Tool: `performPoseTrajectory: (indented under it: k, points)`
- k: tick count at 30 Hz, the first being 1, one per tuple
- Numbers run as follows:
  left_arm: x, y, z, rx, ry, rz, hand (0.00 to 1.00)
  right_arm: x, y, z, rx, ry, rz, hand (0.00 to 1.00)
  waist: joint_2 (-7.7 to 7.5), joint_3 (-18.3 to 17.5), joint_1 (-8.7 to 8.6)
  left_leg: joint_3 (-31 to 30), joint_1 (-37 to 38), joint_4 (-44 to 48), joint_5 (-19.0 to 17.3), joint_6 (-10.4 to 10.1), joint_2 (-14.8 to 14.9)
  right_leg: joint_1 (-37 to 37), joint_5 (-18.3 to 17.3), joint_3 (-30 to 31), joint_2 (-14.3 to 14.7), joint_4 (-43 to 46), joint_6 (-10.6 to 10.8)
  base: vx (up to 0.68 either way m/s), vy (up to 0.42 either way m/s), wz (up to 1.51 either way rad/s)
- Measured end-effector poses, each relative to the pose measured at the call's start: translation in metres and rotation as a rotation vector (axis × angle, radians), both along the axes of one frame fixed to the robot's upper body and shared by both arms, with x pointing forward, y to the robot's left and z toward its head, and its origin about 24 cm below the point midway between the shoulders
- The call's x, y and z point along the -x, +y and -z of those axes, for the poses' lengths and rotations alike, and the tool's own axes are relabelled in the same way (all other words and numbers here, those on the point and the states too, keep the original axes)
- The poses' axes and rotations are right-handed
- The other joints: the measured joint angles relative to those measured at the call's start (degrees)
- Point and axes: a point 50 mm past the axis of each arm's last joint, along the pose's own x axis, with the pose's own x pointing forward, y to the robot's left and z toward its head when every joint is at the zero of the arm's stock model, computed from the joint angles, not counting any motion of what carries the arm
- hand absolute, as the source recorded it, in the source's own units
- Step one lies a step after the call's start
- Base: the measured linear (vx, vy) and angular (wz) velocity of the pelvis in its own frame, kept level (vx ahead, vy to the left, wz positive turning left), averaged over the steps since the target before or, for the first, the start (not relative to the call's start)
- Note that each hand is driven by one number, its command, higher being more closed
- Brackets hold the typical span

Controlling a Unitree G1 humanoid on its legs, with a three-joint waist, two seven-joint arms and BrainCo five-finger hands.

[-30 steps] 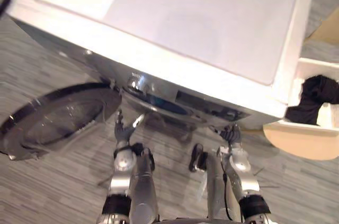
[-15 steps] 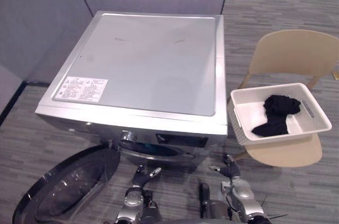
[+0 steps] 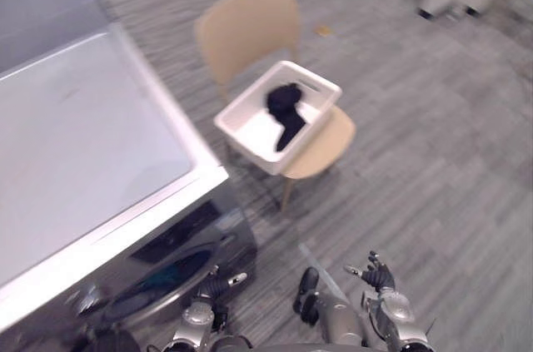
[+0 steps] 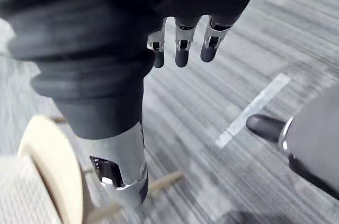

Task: Pick up the laundry basket with both hands and put the clothes into the washing machine.

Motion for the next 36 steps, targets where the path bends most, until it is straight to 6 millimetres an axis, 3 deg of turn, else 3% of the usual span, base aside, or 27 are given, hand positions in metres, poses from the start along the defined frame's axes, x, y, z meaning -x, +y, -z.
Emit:
performPoseTrajectory:
  k: [2,3,4,5,7,9,11,14,15,16,17,19,20,21,22,23,24,26,27,28,30,31,32,33,34,35,36]
  points:
    - [0.006,0.005,0.003,-0.011,0.021,-0.010,0.00,-0.003,0.006,0.000,-0.007,-0.004,-0.011,0.00,0.19,0.29,-0.25,3.27,1.84,8.17,-2.04,-3.55,2.46,-2.12,-3.69,5.02,1.58,6.09,1.08,0.24,-0.232,-2.20]
    - [0.006,0.005,0.003,-0.010,0.021,-0.014,0.00,-0.001,0.007,0.001,-0.007,0.003,-0.015,0.00,0.16,0.33,-0.23,2.96,1.52,14.64,-2.02,-3.55,4.68,-2.03,-4.57,7.38,2.56,7.09,1.35,0.27,-0.190,-1.93]
    - [0.008,0.006,0.003,-0.003,0.017,-0.031,0.00,-0.002,0.008,0.001,-0.005,0.006,-0.029,0.00,0.69,0.51,-0.02,0.75,-0.65,28.54,0.37,0.09,9.62,-1.19,-5.24,11.92,5.70,6.61,1.92,0.31,-0.153,-1.99]
    - [0.009,0.006,0.004,0.004,0.020,-0.045,0.00,-0.008,0.012,-0.002,-0.004,-0.009,-0.047,0.00,1.41,0.97,0.09,-3.96,-4.55,40.05,-0.61,2.32,12.76,-0.02,-5.54,15.32,8.30,5.90,2.27,0.29,-0.130,-2.10]
    - [0.009,0.001,0.004,0.029,0.017,-0.066,0.00,-0.015,0.013,-0.005,0.007,-0.021,-0.048,0.00,1.20,2.10,0.08,-15.70,-12.21,46.67,-2.17,0.85,9.56,2.58,-5.93,20.68,10.80,3.66,2.04,0.22,-0.056,-1.85]
    - [0.014,-0.001,0.005,0.055,0.018,-0.099,0.00,-0.012,0.014,0.000,0.003,0.006,-0.048,0.00,0.53,2.51,1.79,-24.05,-18.18,43.51,-2.53,0.38,4.52,6.27,-5.54,23.90,11.72,0.23,2.66,0.24,0.025,-1.76]
    - [0.014,0.002,0.004,0.060,0.002,-0.127,0.00,-0.009,0.015,0.003,-0.002,0.024,-0.048,0.00,0.39,2.95,3.32,-28.76,-22.19,37.51,-2.60,0.57,1.50,8.88,-4.80,26.06,12.30,-2.03,3.83,0.29,0.090,-1.29]
    - [0.008,0.002,0.001,0.061,-0.027,-0.144,0.00,-0.009,0.014,0.003,0.001,0.028,-0.048,0.00,0.29,4.25,3.29,-33.58,-27.08,19.48,-1.17,-0.99,-3.29,13.82,-4.60,29.49,12.49,-6.48,5.58,0.36,0.129,-0.65]
    - [0.006,0.000,-0.001,0.070,-0.038,-0.149,0.00,-0.011,0.014,0.001,0.001,0.020,-0.050,0.00,0.58,4.40,3.90,-33.39,-27.40,11.79,3.63,-0.35,-5.18,16.82,-4.24,30.72,12.42,-9.45,6.65,0.42,0.147,-0.41]
    - [0.005,0.000,-0.001,0.070,-0.042,-0.146,0.00,-0.012,0.015,0.001,0.001,0.020,-0.050,0.00,0.20,4.31,4.58,-33.32,-27.17,10.75,5.71,1.03,-5.71,17.64,-4.11,31.45,12.38,-10.19,6.89,0.48,0.165,-0.57]
    - [0.005,-0.001,-0.002,0.071,-0.045,-0.146,0.00,-0.014,0.017,0.000,0.000,0.011,-0.057,0.00,0.76,3.84,5.75,-33.51,-27.05,11.17,7.74,3.86,-6.03,19.01,-4.30,32.44,12.42,-10.56,7.59,0.49,0.191,-0.43]
    - [0.003,-0.002,-0.002,0.074,-0.049,-0.146,0.00,-0.018,0.020,-0.002,0.002,0.000,-0.074,0.00,0.12,3.83,6.07,-33.42,-26.34,13.11,5.93,7.93,-7.22,19.23,-6.44,32.44,10.72,-7.15,11.05,0.52,0.218,-0.08]
    - [0.003,-0.002,-0.002,0.076,-0.051,-0.150,0.00,-0.018,0.022,-0.001,0.001,0.003,-0.079,0.00,-0.36,4.15,6.11,-33.56,-23.51,12.60,4.75,8.71,-8.12,16.68,-8.18,31.76,8.22,2.27,13.71,0.42,0.182,0.27]
    - [0.004,-0.002,-0.002,0.079,-0.049,-0.156,0.00,-0.017,0.020,-0.001,0.003,0.004,-0.075,0.00,-0.55,4.27,5.98,-33.90,-21.98,12.12,4.60,9.02,-8.95,14.63,-8.20,31.54,6.65,9.28,13.81,0.51,0.221,0.55]
    - [0.005,0.000,-0.002,0.075,-0.043,-0.157,0.00,-0.013,0.021,0.001,0.005,0.016,-0.077,0.00,-1.36,4.43,5.78,-35.41,-18.07,11.01,4.09,9.86,-11.09,10.85,-5.17,30.97,3.03,24.36,14.90,0.50,0.173,0.91]
    - [0.005,0.000,-0.002,0.072,-0.043,-0.152,0.00,-0.008,0.020,0.003,0.009,0.028,-0.078,0.00,-1.48,4.50,5.77,-38.08,-14.00,10.04,3.02,11.28,-12.55,7.94,-5.49,30.12,-0.37,35.95,13.57,0.50,0.144,1.07]
    - [0.005,0.000,-0.002,0.071,-0.045,-0.147,0.00,-0.007,0.020,0.004,0.008,0.030,-0.078,0.00,-1.38,4.48,5.71,-39.76,-12.30,9.50,2.92,11.32,-12.92,7.22,-6.48,29.61,-1.49,38.74,12.79,0.61,0.061,1.38]
    - [0.001,0.002,-0.006,0.059,-0.072,-0.160,0.00,-0.006,0.021,0.003,0.008,0.019,-0.077,0.00,-1.13,4.12,5.81,-47.06,-9.09,7.96,2.92,11.32,-13.31,4.26,-9.23,27.42,-2.86,35.69,12.25,0.53,-0.023,1.42]
    - [0.000,0.003,-0.006,0.058,-0.078,-0.165,0.00,-0.006,0.020,0.002,0.010,0.012,-0.077,0.00,-1.07,4.14,5.89,-49.19,-8.63,7.66,2.93,11.31,-13.37,3.63,-9.72,27.68,-2.31,32.29,12.52,0.44,-0.125,1.49]
    - [-0.002,0.003,-0.007,0.062,-0.086,-0.175,0.00,-0.009,0.019,0.000,0.015,-0.002,-0.079,0.00,-0.73,4.09,6.11,-54.71,-8.31,7.20,2.93,11.30,-13.35,1.59,-10.35,32.61,0.12,23.80,12.88,0.50,-0.220,1.62]
    - [-0.008,-0.002,-0.010,0.073,-0.102,-0.175,0.00,-0.011,0.015,-0.004,0.023,-0.026,-0.072,0.00,-0.21,4.05,5.51,-61.55,-9.41,8.21,2.49,9.69,-13.46,-1.31,-9.07,42.74,3.09,13.25,14.56,0.39,-0.274,1.96]
    - [-0.010,-0.005,-0.011,0.081,-0.106,-0.175,0.00,-0.006,0.012,-0.004,0.026,-0.026,-0.055,0.00,-0.35,3.96,5.02,-66.04,-10.19,10.47,0.77,5.79,-14.40,-0.55,-5.04,48.11,2.88,3.79,16.98,0.40,-0.383,2.28]
    - [-0.011,-0.004,-0.012,0.081,-0.115,-0.184,0.00,0.003,0.018,0.000,0.004,-0.010,-0.039,0.00,-1.83,3.27,6.07,-67.53,-10.10,12.05,-1.78,2.00,-15.56,0.43,3.60,49.37,0.30,-2.72,17.50,0.49,-0.488,2.25]
    - [-0.012,-0.005,-0.012,0.093,-0.120,-0.210,0.00,0.006,0.015,0.001,0.010,-0.004,-0.034,0.00,-1.16,3.25,6.18,-68.01,-9.97,13.50,-3.71,0.18,-15.24,0.60,4.31,47.28,-0.70,-0.91,18.18,0.40,-0.405,1.88]
    - [-0.010,-0.015,-0.013,0.132,-0.131,-0.265,0.00,0.002,0.009,-0.003,0.030,-0.019,-0.034,0.00,1.49,2.70,6.43,-68.64,-12.84,15.30,-2.81,-1.61,-12.83,1.29,3.90,41.96,-0.40,0.78,16.89,0.33,-0.358,1.66]
    - [-0.011,-0.022,-0.015,0.154,-0.145,-0.269,0.00,-0.002,0.008,-0.007,0.040,-0.044,-0.026,0.00,1.98,2.20,6.69,-67.24,-13.46,14.44,-1.15,-3.40,-11.68,2.42,2.53,38.54,-1.09,1.29,15.71,0.26,-0.323,1.75]
    - [-0.011,-0.022,-0.016,0.154,-0.153,-0.269,0.00,-0.005,0.009,-0.011,0.041,-0.065,-0.025,0.00,2.29,2.00,6.56,-65.96,-13.48,13.21,0.48,-3.69,-10.80,3.97,1.37,34.91,-1.75,1.42,14.98,0.23,-0.327,1.49]
